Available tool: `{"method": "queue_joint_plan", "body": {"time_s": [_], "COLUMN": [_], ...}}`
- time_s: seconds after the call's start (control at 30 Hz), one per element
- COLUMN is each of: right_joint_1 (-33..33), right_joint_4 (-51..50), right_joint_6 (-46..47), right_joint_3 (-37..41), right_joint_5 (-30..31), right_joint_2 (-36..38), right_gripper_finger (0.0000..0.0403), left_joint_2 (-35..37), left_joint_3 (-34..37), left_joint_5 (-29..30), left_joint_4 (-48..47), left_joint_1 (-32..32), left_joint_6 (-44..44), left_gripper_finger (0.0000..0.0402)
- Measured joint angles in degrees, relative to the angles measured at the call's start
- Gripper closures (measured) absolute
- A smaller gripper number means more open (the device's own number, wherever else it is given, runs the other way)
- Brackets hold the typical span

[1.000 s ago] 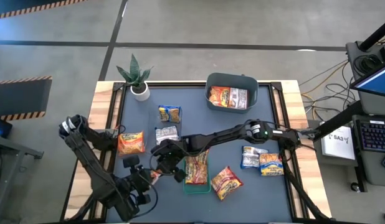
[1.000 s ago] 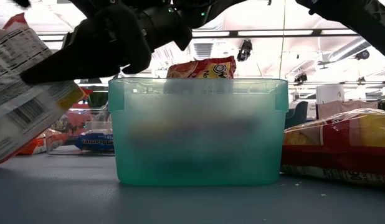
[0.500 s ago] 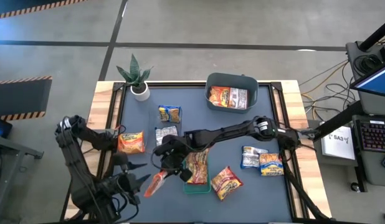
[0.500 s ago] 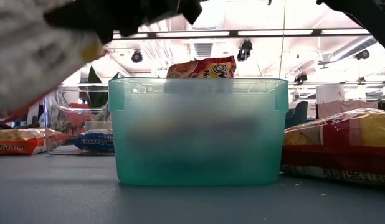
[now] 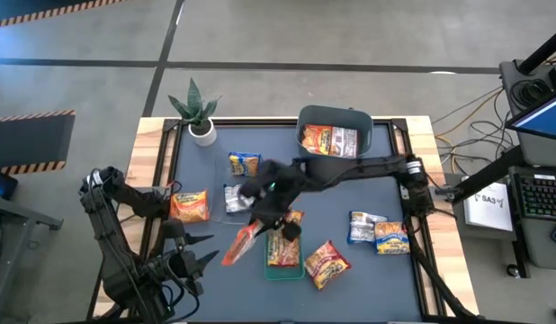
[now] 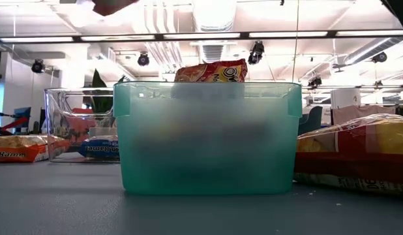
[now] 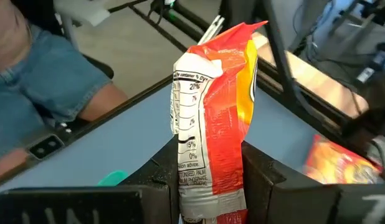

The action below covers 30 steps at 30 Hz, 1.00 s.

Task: Sort Maruchan noodles
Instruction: Put the orange noodle pack into the dark blue bin

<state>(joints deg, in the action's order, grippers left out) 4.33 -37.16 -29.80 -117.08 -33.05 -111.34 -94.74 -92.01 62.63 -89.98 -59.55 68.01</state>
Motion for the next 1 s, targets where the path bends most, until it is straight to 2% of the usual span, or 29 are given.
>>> {"method": "queue_joint_plan", "body": {"time_s": [0.17, 0.23, 0.33, 0.53, 0.63, 0.73, 0.87, 1.0], "right_joint_1": [-3.54, -5.36, -8.24, -15.66, -20.62, -26.25, -32.54, -34.93], "right_joint_4": [-4.92, -7.65, -12.34, -23.31, -26.05, -27.11, -26.5, -24.87], "right_joint_6": [2.08, 3.3, 4.31, 5.39, 10.32, 15.51, 19.3, 20.2], "right_joint_3": [0.15, 0.15, 0.15, 0.97, 2.82, 6.41, 13.74, 19.75], "right_joint_5": [0.68, 2.74, 8.95, 32.96, 47.19, 57.14, 58.36, 58.0], "right_joint_2": [6.86, 9.24, 12.31, 15.69, 15.92, 15.85, 15.74, 15.64], "right_gripper_finger": [0.0305, 0.0305, 0.0305, 0.0305, 0.0305, 0.0305, 0.0305, 0.0305], "left_joint_2": [-0.02, -0.03, -0.09, -0.13, -0.13, -0.13, -0.13, -0.13], "left_joint_3": [0.04, 0.04, 0.17, 0.28, 0.28, 0.31, 0.31, 0.31], "left_joint_5": [2.45, 2.98, 2.98, 4.1, 4.39, 4.39, 4.42, 4.42], "left_joint_4": [0.48, 0.67, 0.86, 0.95, 1.01, 1.04, 1.34, 1.58], "left_joint_1": [0.19, 0.37, 0.61, 0.86, 0.89, 0.96, 0.96, 0.95], "left_joint_6": [0.05, 0.04, 0.04, 0.04, 0.04, 0.04, 0.04, 0.04], "left_gripper_finger": [0.0223, 0.0223, 0.0223, 0.0223, 0.0223, 0.0223, 0.0223, 0.0223]}}
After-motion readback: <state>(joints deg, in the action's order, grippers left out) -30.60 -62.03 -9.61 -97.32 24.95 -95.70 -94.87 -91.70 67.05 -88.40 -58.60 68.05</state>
